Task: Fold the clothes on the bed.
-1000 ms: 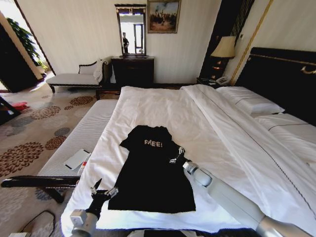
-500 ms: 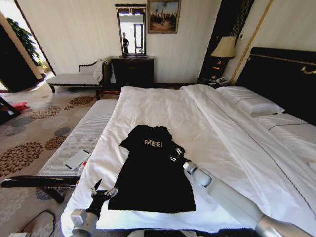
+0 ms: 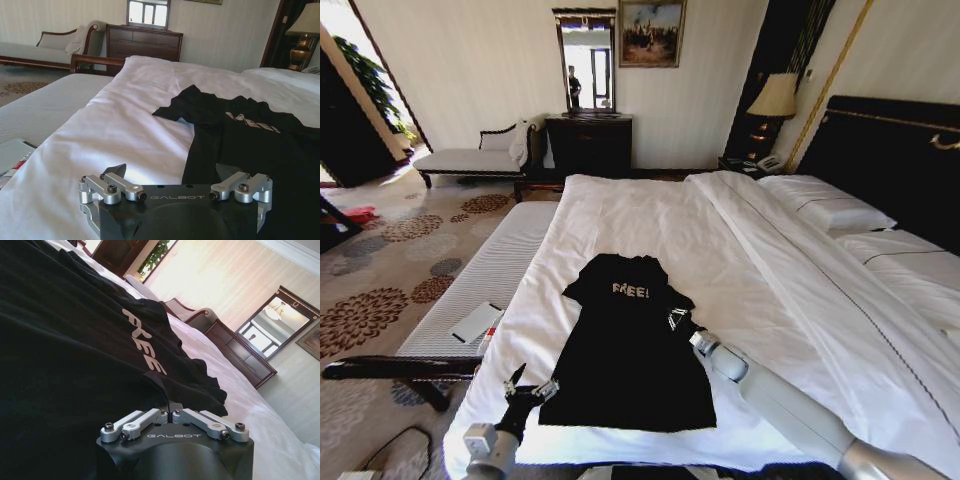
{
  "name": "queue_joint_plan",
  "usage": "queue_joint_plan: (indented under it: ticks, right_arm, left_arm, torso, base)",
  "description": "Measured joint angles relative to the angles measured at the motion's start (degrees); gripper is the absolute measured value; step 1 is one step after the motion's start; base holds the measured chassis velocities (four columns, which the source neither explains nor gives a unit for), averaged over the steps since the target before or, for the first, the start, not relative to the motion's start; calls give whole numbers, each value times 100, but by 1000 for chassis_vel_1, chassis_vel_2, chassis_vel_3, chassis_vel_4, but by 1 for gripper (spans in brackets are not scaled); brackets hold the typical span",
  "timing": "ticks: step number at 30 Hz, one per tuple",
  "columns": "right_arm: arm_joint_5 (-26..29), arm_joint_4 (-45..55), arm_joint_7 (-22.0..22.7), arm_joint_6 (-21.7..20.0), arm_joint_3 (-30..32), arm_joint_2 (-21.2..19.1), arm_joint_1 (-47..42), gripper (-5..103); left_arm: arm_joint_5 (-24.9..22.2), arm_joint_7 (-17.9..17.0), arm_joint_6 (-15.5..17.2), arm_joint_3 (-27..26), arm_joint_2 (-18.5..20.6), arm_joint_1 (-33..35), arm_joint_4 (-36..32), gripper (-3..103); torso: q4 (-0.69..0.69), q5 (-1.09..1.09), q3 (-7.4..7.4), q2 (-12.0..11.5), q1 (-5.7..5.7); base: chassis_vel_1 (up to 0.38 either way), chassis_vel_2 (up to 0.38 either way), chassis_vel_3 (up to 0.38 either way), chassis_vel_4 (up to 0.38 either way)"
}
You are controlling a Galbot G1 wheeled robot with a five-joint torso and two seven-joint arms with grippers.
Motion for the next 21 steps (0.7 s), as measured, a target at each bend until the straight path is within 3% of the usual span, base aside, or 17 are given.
queue_joint_plan:
  ticks: [12, 18, 21]
  right_arm:
    - [587, 97, 129, -186, 224, -20, 132, 0]
    - [1612, 92, 290, -707, 647, -133, 459, 0]
    - [1869, 15, 341, -816, 736, -141, 539, 0]
  left_arm:
    - [-40, 0, -2, -23, 13, -8, -37, 100]
    - [-45, -10, -3, 41, -5, -79, -48, 100]
    - [-49, -12, -3, 46, -12, -93, -51, 100]
  torso:
    - [0, 1, 0, 0, 0]
    - [0, 0, 0, 0, 0]
    - [0, 0, 0, 0, 0]
  base:
    - [0, 0, 0, 0]
    - [0, 0, 0, 0]
    - [0, 0, 0, 0]
